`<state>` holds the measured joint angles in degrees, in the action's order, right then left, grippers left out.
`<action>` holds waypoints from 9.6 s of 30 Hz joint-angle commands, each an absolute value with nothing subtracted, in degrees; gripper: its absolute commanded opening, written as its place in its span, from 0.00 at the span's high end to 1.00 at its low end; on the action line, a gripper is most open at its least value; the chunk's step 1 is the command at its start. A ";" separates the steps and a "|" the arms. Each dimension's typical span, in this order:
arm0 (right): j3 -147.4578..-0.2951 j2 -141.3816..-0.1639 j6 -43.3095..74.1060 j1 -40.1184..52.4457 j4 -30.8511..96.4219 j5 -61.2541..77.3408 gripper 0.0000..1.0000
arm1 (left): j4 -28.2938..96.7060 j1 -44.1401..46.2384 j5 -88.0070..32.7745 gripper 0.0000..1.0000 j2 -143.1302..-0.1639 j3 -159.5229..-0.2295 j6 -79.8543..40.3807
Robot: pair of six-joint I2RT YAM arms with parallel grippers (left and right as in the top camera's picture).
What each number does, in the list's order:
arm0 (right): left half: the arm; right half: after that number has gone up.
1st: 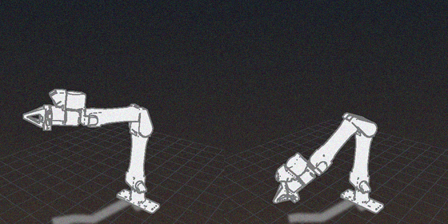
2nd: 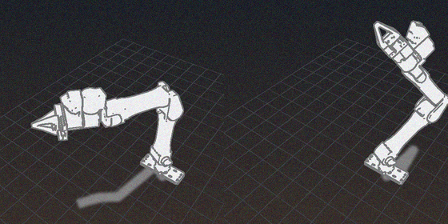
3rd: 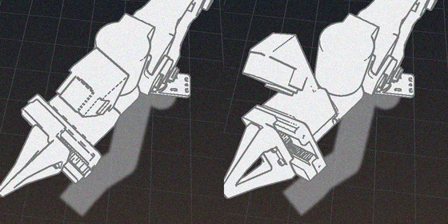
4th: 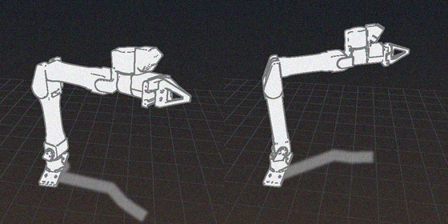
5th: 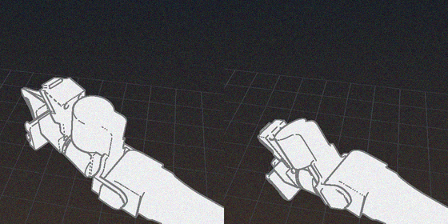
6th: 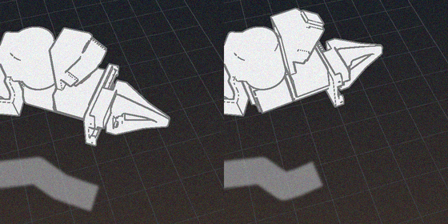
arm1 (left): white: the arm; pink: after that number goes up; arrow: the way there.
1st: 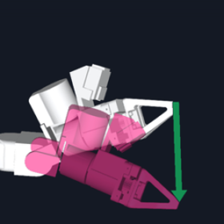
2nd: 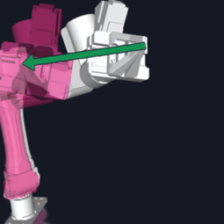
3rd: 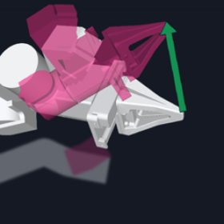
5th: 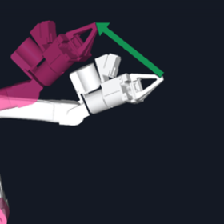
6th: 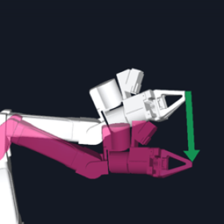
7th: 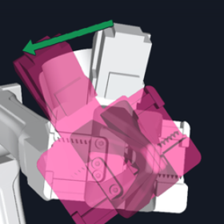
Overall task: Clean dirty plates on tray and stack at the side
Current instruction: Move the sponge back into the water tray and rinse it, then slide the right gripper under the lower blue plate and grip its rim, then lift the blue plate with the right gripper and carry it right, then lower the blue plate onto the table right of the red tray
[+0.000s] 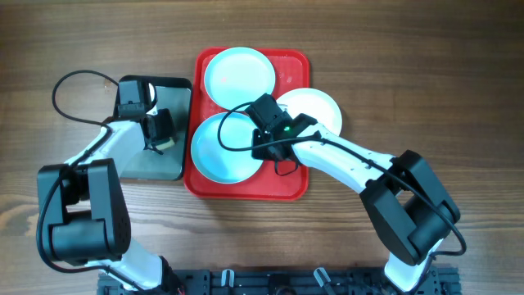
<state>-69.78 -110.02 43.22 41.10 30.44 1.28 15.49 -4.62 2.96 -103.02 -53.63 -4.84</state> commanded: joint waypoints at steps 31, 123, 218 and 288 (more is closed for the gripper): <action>-70.11 -109.30 42.13 41.28 30.26 1.56 0.94 | 22.79 -4.78 2.15 0.88 -104.57 -53.17 -4.99; -76.99 -95.98 8.58 45.50 29.80 -29.36 0.96 | 22.76 -4.78 -0.38 0.00 -97.49 -54.06 -4.97; -76.49 -90.63 22.17 8.56 28.67 11.81 0.96 | 22.76 -4.78 -0.38 0.00 -97.49 -54.08 -4.97; -78.91 -110.08 1.23 -5.04 35.92 13.76 0.62 | 22.76 -4.78 -0.38 0.00 -97.49 -54.08 -4.97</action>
